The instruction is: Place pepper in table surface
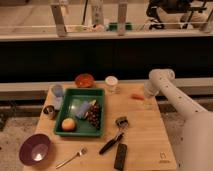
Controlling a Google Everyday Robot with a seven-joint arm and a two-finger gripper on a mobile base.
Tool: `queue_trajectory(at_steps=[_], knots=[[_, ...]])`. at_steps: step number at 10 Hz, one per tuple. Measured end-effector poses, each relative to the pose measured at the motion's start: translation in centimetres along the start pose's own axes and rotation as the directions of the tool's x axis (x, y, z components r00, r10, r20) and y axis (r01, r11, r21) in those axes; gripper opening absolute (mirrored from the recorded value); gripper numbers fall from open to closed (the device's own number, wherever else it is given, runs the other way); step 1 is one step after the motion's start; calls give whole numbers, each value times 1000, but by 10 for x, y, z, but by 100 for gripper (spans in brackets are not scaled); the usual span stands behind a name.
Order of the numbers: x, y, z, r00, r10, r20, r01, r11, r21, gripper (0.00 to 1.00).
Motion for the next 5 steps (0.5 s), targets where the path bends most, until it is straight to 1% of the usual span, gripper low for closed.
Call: queue_trajectory(at_steps=[5], knots=[[6, -5, 11, 1000, 21, 22, -21, 1000, -6, 80]])
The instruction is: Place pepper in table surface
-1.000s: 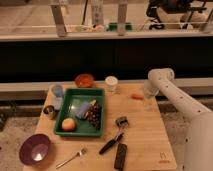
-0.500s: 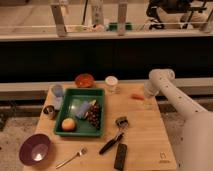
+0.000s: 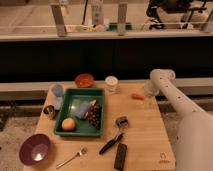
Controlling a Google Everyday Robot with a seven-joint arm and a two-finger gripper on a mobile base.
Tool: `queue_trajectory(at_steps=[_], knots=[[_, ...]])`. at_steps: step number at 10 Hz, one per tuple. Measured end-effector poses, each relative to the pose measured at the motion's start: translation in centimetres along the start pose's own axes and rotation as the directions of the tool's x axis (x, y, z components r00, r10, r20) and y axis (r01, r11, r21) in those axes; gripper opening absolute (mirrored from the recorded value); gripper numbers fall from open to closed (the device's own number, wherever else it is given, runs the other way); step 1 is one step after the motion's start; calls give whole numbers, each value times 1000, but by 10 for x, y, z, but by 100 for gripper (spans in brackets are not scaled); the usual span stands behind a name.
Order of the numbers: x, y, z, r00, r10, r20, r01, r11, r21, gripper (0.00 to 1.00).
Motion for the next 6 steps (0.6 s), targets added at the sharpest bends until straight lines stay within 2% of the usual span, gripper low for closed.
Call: queue_trajectory(at_steps=[6], knots=[[9, -5, 8, 1000, 16, 26, -16, 1000, -9, 80]])
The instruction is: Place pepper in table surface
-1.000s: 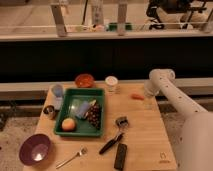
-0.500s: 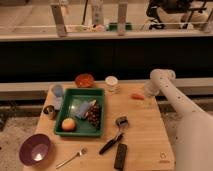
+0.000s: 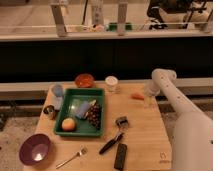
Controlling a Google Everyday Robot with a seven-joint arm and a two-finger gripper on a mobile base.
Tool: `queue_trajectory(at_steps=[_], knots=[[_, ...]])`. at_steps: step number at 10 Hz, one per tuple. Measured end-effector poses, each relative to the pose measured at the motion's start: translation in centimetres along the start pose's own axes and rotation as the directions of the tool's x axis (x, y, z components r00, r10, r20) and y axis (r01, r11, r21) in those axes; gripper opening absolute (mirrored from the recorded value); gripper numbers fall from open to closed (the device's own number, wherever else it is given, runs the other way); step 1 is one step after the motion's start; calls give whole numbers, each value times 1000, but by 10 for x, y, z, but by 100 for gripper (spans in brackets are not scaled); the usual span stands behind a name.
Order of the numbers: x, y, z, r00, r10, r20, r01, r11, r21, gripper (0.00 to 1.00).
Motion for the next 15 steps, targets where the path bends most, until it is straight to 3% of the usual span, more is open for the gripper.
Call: queue_trajectory(at_steps=[5, 15], knots=[[3, -4, 5, 1000, 11, 21, -11, 1000, -6, 80], [3, -2, 3, 1000, 9, 19, -8, 1000, -11, 80]])
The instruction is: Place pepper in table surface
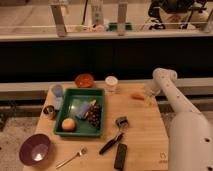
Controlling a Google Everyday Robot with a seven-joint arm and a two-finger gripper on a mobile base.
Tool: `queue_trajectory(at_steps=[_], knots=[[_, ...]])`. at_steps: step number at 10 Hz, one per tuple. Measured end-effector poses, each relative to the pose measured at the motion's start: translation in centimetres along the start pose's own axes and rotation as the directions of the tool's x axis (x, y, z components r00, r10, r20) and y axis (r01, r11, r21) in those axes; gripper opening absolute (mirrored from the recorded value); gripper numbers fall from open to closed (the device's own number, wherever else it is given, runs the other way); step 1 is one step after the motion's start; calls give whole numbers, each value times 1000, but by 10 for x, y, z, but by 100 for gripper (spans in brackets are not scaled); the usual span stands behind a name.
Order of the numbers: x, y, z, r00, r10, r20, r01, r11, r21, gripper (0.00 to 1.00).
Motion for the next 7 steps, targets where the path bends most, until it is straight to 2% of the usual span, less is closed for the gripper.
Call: queue_trajectory(at_steps=[4, 7], knots=[[0, 0, 0, 1000, 0, 0, 0, 1000, 0, 77], [1, 1, -1, 1000, 1, -1, -1, 1000, -3, 49]])
